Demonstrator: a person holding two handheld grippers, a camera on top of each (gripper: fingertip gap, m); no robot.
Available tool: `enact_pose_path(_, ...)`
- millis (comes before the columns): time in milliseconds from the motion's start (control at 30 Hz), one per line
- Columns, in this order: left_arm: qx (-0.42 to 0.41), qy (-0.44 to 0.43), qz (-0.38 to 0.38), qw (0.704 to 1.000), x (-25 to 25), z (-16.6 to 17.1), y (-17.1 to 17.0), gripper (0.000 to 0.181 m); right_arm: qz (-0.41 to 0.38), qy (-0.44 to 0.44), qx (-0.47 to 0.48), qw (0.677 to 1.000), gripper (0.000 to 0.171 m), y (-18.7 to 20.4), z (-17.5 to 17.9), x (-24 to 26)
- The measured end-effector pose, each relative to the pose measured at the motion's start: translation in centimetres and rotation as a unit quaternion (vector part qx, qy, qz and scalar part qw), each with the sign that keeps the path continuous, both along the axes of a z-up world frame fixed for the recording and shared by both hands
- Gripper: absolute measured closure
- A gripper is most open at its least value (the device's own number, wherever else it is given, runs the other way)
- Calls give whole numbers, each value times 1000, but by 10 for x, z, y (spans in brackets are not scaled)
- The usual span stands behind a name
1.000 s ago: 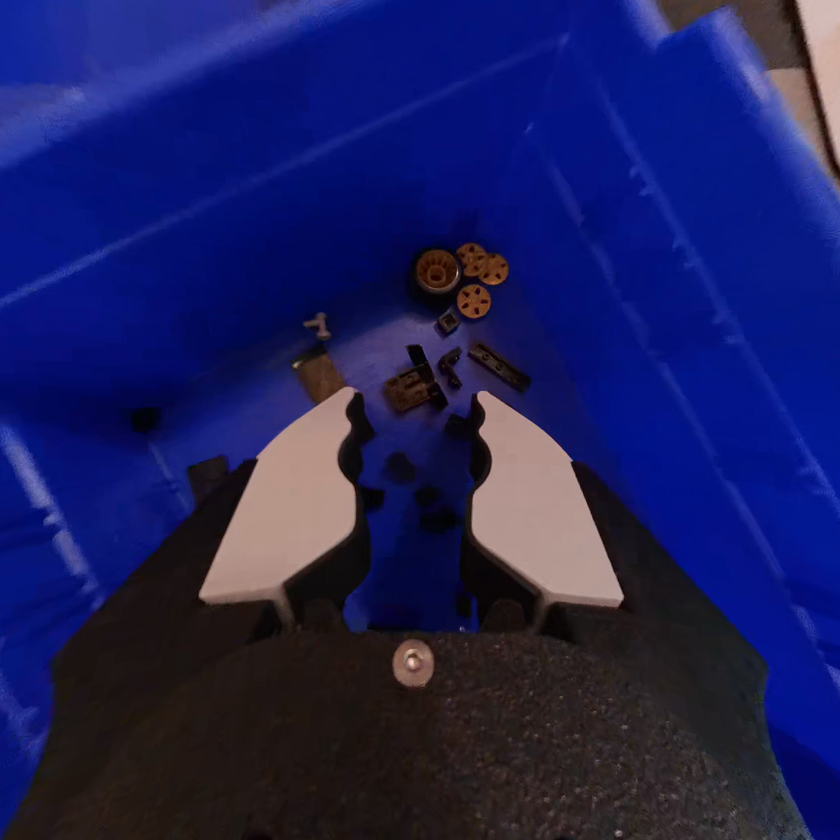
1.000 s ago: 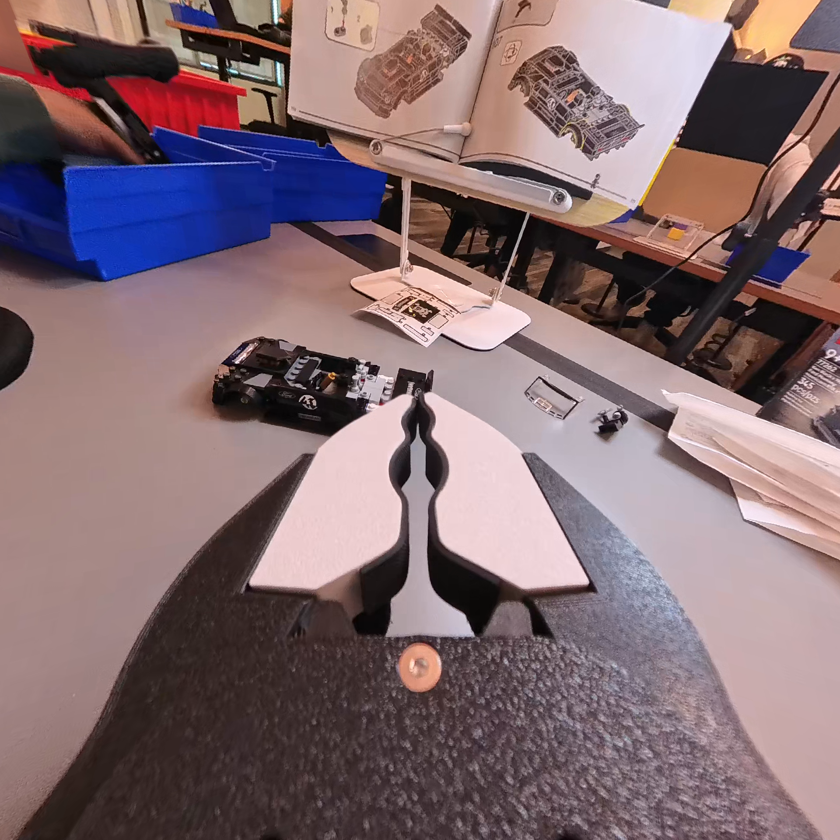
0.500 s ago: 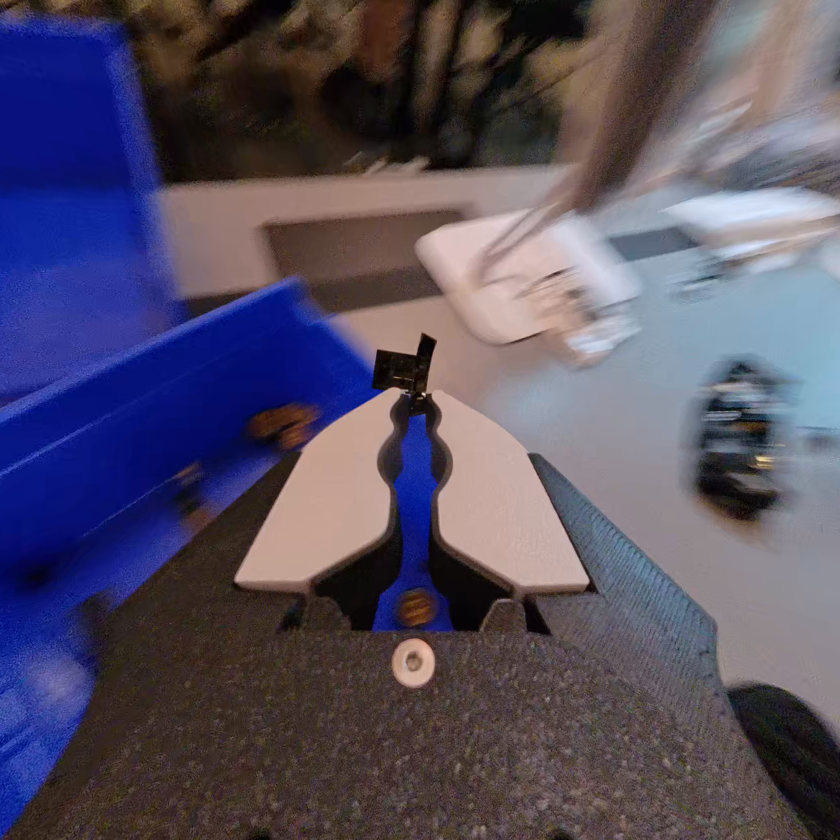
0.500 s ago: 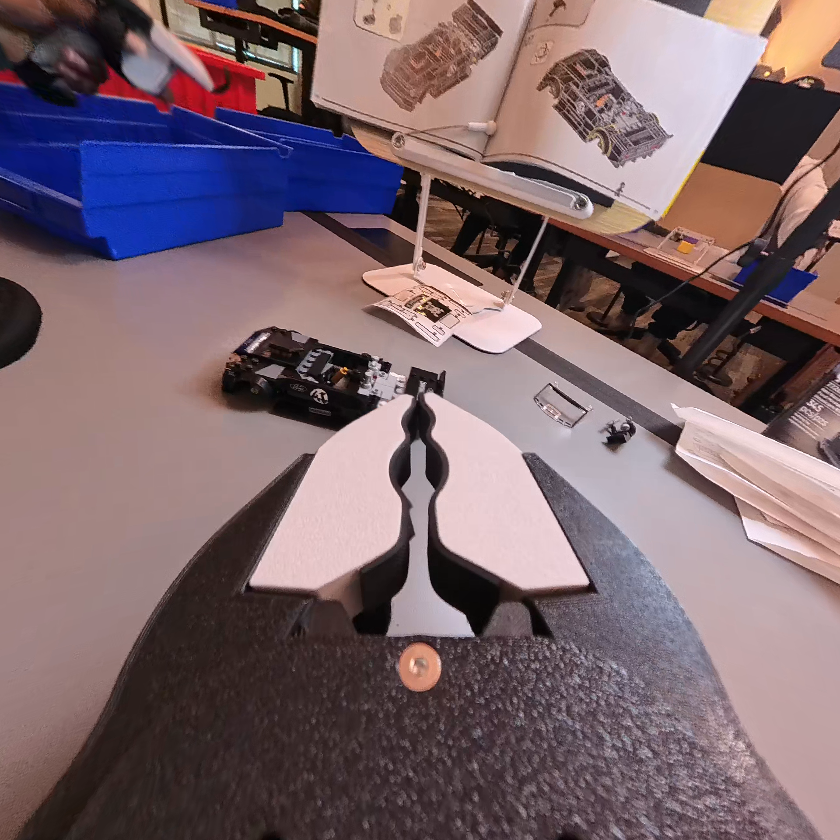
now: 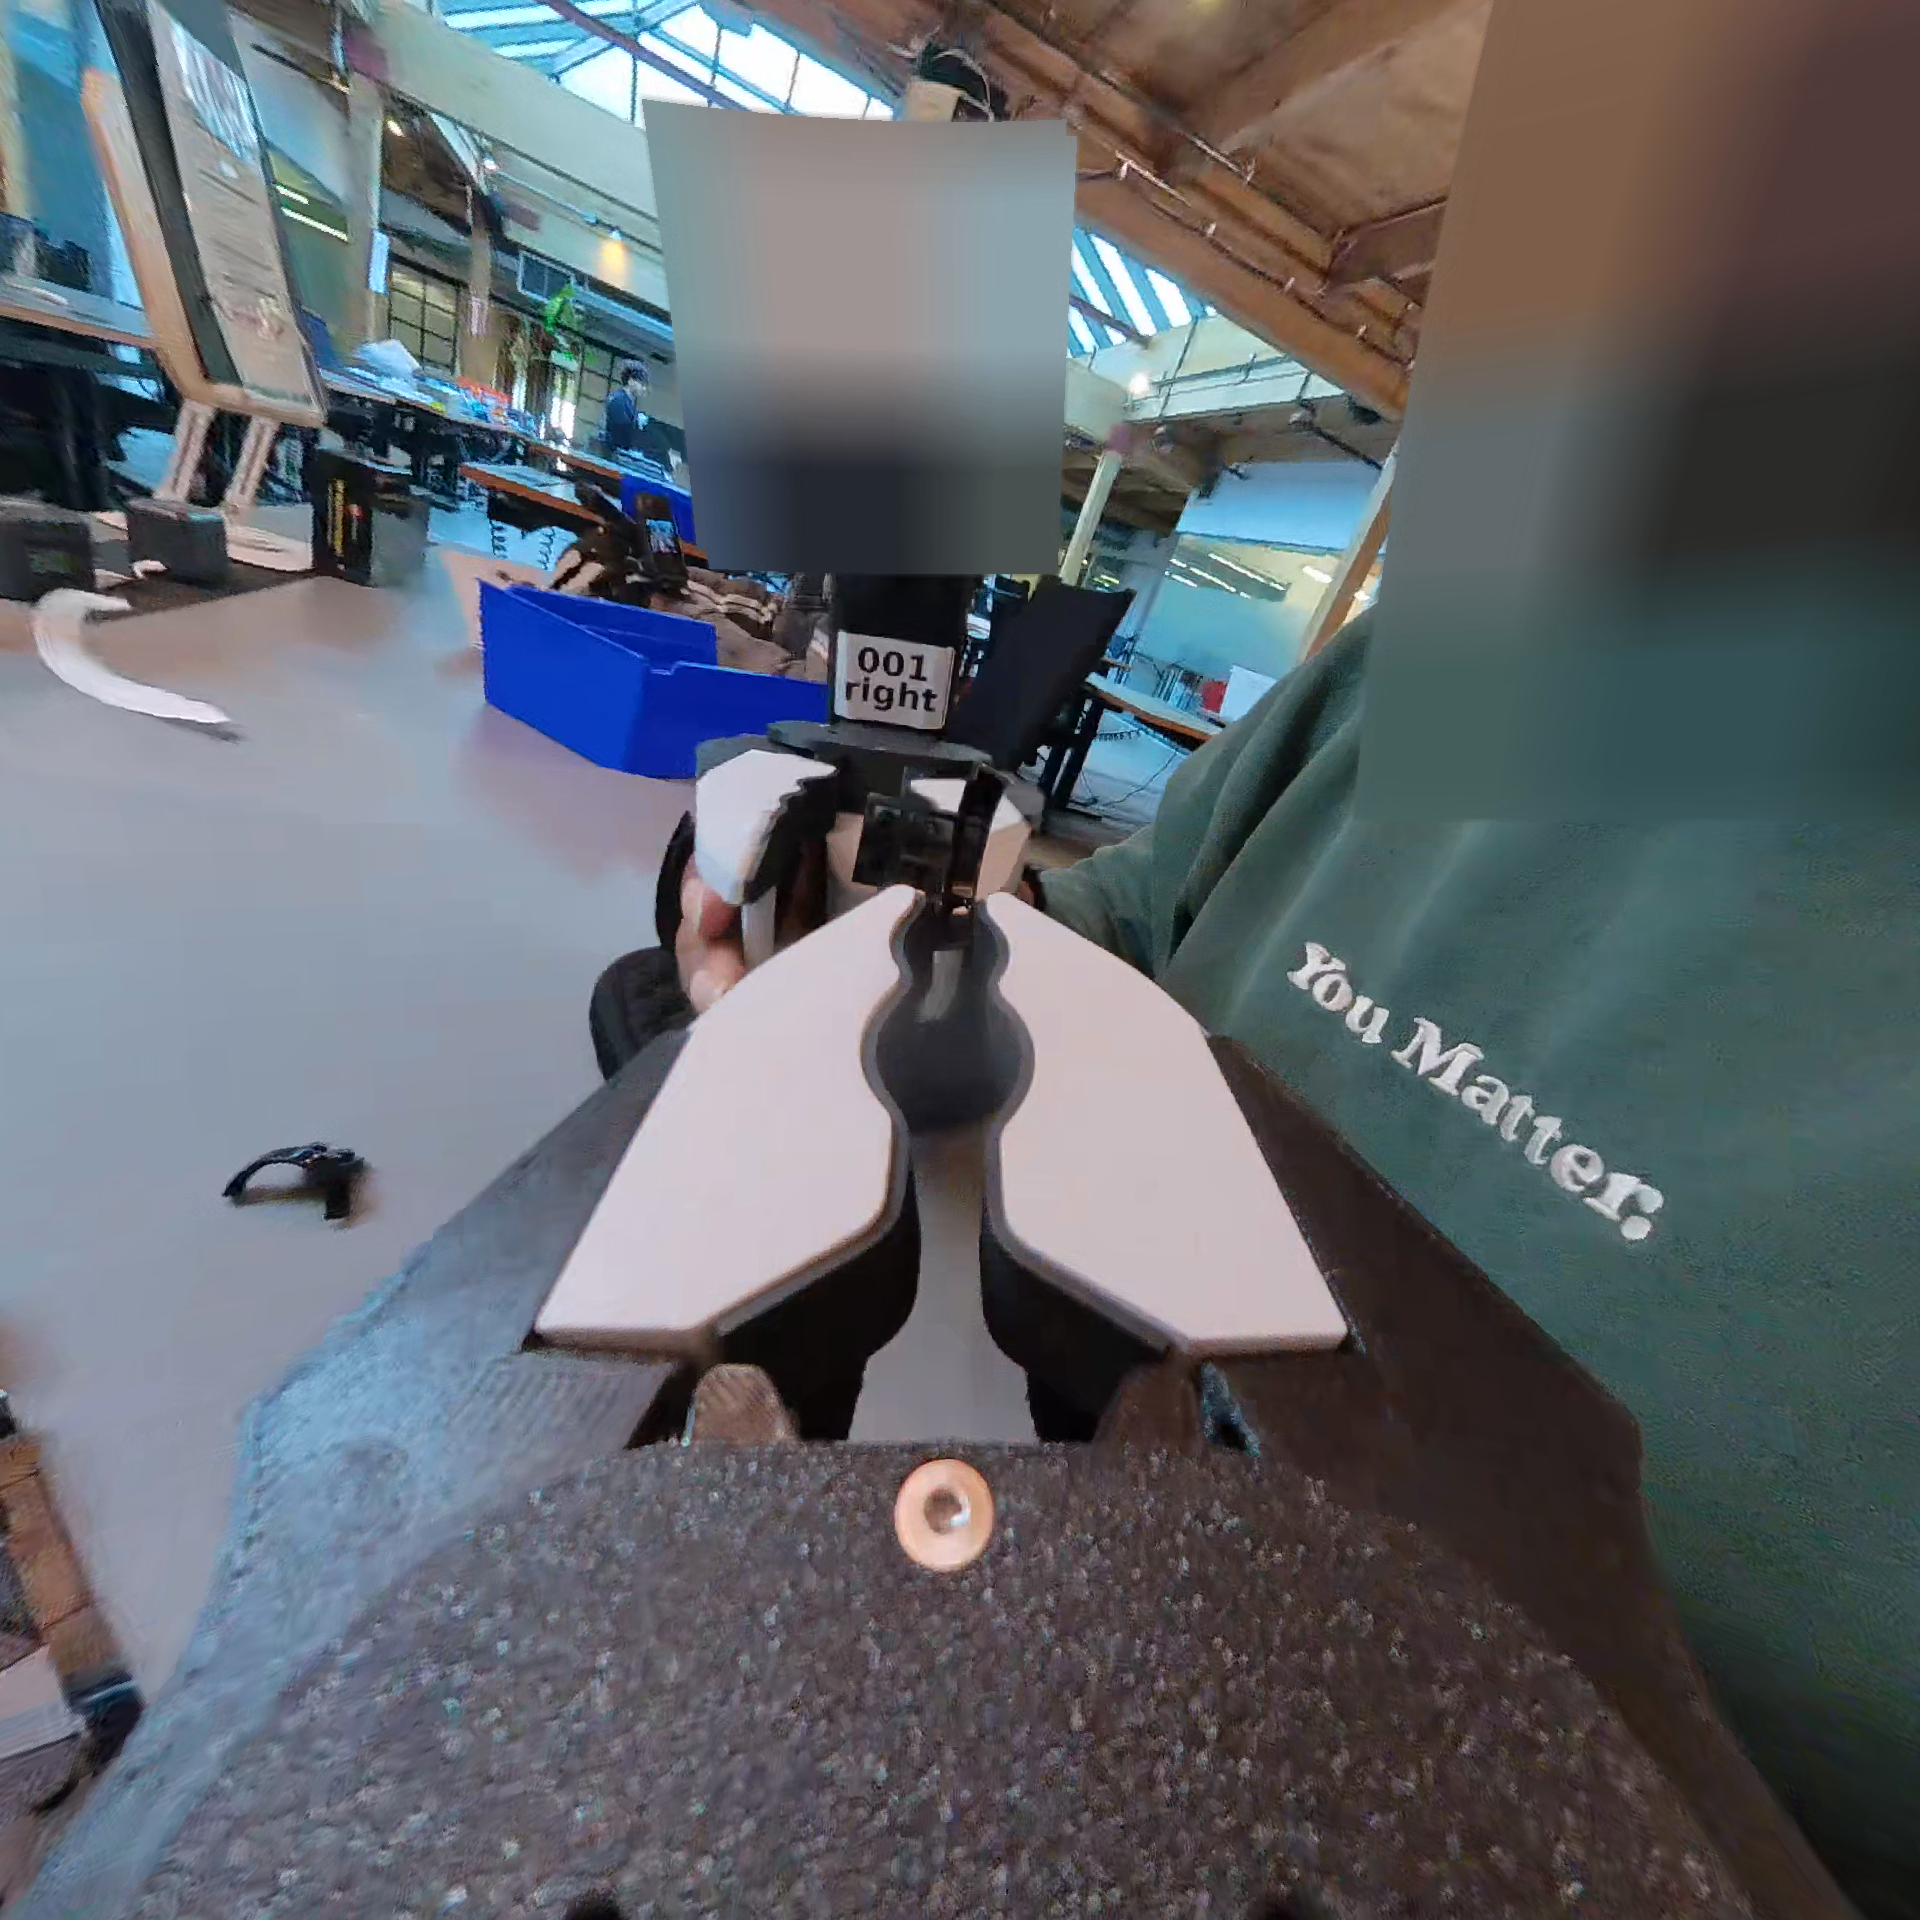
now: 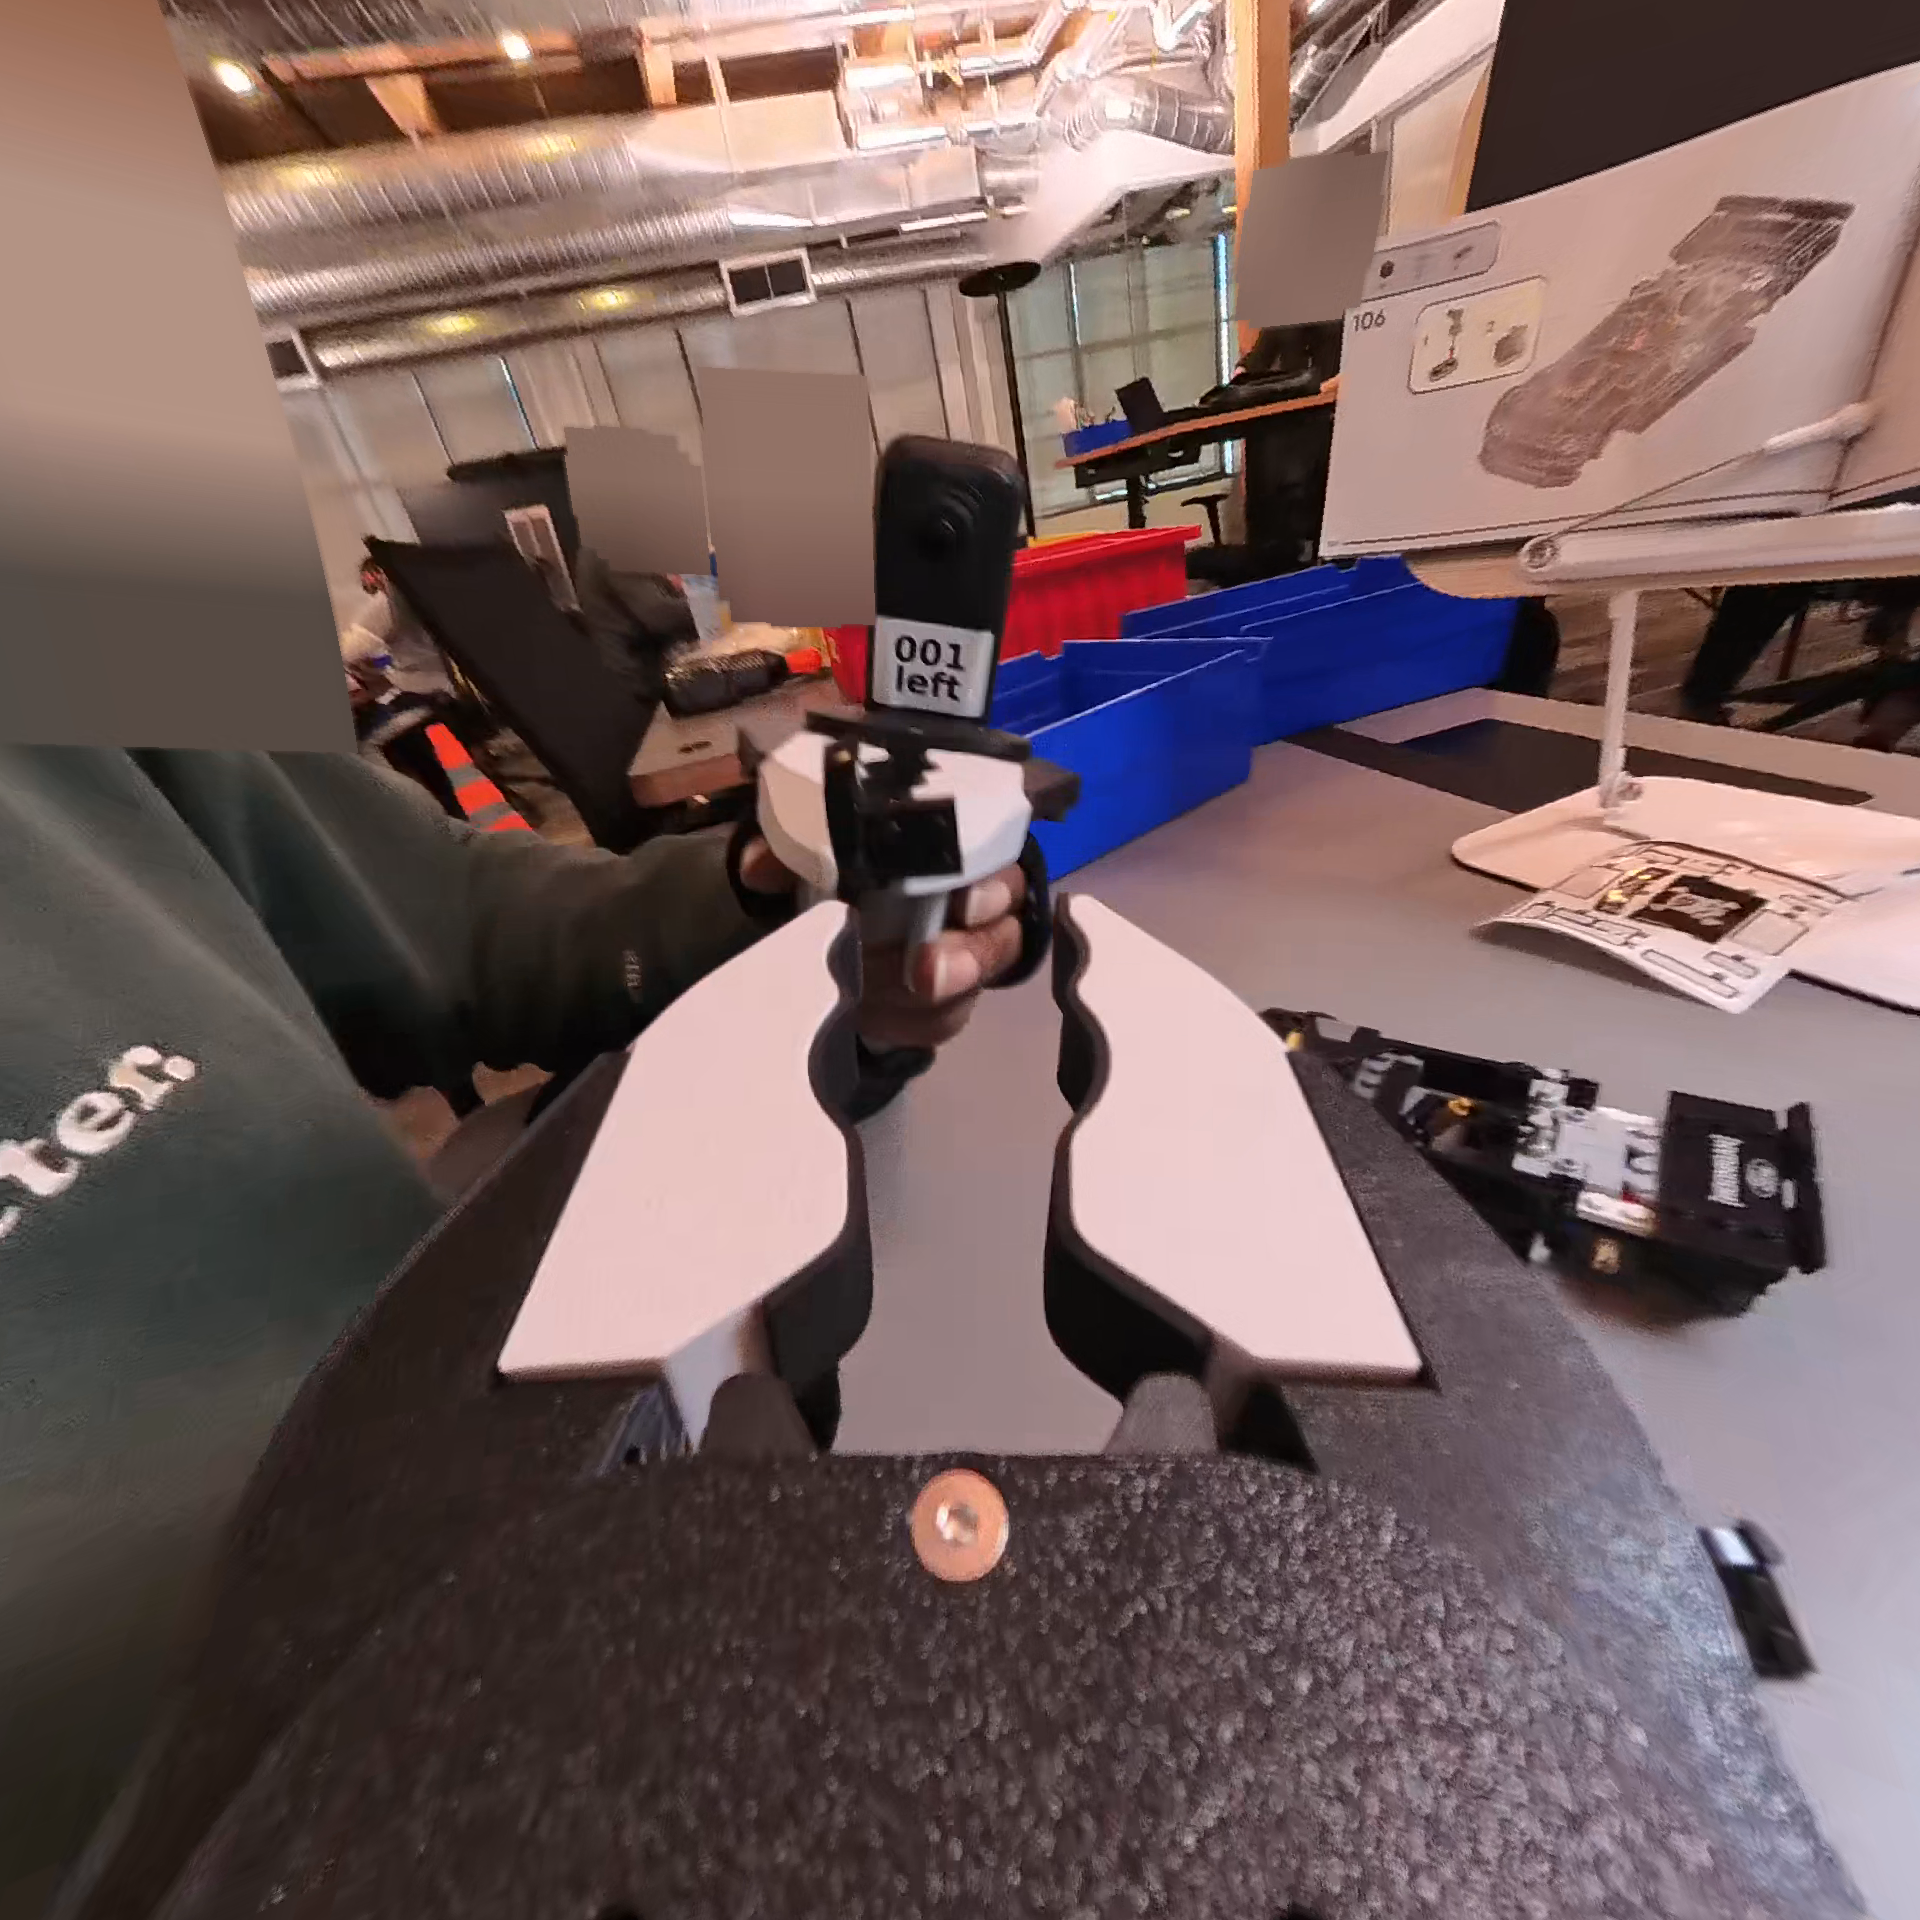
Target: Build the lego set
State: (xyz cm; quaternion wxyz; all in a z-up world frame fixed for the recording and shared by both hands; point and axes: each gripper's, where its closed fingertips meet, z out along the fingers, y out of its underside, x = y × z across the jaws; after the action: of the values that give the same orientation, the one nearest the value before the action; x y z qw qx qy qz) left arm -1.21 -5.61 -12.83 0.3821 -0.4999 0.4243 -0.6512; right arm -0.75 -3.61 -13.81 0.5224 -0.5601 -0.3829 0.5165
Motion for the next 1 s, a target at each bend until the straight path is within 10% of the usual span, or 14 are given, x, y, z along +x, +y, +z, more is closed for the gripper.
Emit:
enact_pose_path(200, -50, -5, -18, 999, 6, -14, 1, 174, 26, -19, 4, 999, 171, -8, -12, -6)
enact_pose_path(400, -79, -19, -8, 997, -1, -20, 8, 174, 41, -23, -24, 999, 133, -1, -13, -7)
enact_pose_path(733, -32, 34, 29, 998, -5, -37, 17, 160, 45, -108, 4, 993, 147, 11, -24, -7)
enact_pose_path(1000, 115, 342, 304, 882, -68, -105, 113, 92, 117, -588, 175, 781, 147, 45, -127, 40)
